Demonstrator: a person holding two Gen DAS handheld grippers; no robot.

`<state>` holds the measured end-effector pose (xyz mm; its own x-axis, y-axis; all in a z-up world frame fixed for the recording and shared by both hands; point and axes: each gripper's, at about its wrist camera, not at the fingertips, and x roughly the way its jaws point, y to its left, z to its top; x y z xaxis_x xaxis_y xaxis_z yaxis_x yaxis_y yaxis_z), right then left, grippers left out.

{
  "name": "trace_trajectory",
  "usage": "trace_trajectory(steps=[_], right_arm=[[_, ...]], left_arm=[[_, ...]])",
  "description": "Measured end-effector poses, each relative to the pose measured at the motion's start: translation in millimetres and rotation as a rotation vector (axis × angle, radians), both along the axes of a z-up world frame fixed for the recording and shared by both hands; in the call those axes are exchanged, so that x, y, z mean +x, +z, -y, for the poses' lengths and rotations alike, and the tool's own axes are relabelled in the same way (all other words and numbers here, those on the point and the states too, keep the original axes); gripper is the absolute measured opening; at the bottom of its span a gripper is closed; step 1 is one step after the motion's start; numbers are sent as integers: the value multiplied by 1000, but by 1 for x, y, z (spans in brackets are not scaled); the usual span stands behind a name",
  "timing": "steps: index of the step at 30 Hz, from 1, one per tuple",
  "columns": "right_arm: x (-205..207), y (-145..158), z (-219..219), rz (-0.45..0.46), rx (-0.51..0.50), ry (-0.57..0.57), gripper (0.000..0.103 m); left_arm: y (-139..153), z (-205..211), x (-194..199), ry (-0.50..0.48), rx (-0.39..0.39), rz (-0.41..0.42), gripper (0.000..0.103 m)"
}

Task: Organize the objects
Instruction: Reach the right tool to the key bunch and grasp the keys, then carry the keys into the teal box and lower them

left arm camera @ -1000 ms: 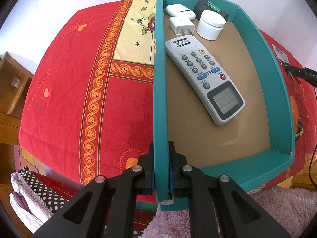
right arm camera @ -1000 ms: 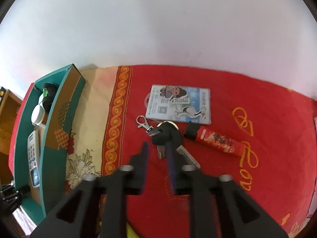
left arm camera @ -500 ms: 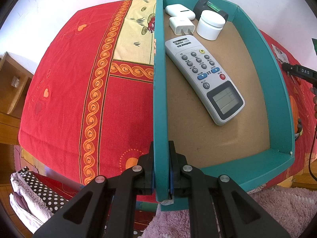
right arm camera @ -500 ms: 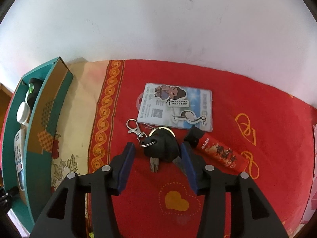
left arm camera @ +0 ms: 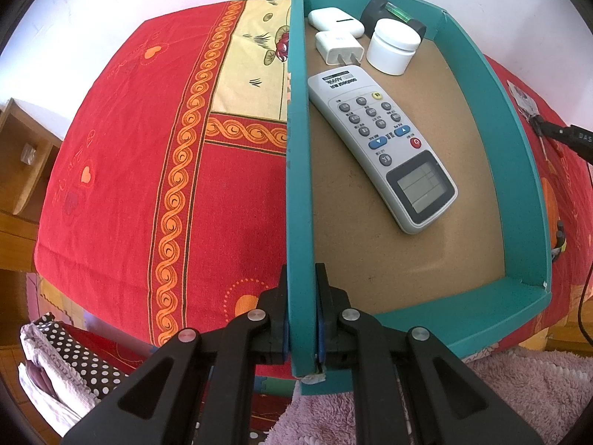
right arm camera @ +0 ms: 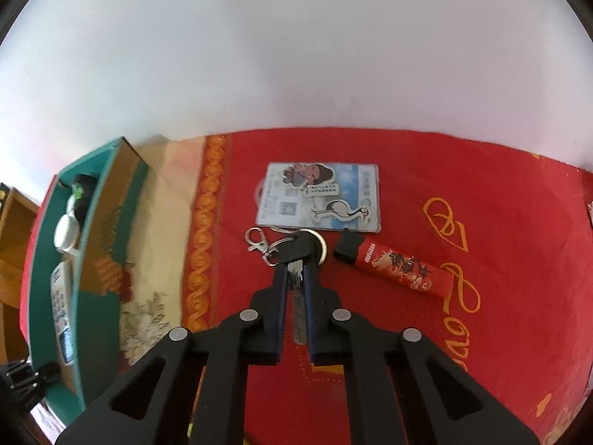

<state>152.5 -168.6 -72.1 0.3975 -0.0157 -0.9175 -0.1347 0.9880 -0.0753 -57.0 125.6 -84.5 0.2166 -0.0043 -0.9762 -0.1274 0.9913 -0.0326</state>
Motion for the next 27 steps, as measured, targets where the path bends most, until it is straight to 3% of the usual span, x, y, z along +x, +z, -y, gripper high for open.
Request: trace_trajectory(steps=[6, 7, 10, 11, 20, 21, 22, 27], right_arm=[[-5, 5, -16, -2, -17, 40, 10], [-3, 6, -16, 8, -26, 33, 14], [-3, 8, -15, 9, -52, 21, 42], [-1, 7, -15, 4, -59, 17, 44], [17, -20, -23, -71, -119, 39, 43], [16, -21, -23, -70, -122, 39, 41], [15, -22, -23, -64, -129, 34, 31], [9, -18, -18, -58, -93, 24, 29]], left_arm=[[0, 0, 0, -1, -2, 3, 8], [0, 1, 0, -2, -2, 3, 8], [0, 0, -1, -4, -2, 5, 8], [0, 1, 0, -5, -2, 5, 8], [0, 0, -2, -4, -3, 6, 8], [0, 0, -2, -3, -3, 6, 8], [0, 0, -2, -4, -2, 6, 8], [0, 0, -3, -4, -3, 6, 8]])
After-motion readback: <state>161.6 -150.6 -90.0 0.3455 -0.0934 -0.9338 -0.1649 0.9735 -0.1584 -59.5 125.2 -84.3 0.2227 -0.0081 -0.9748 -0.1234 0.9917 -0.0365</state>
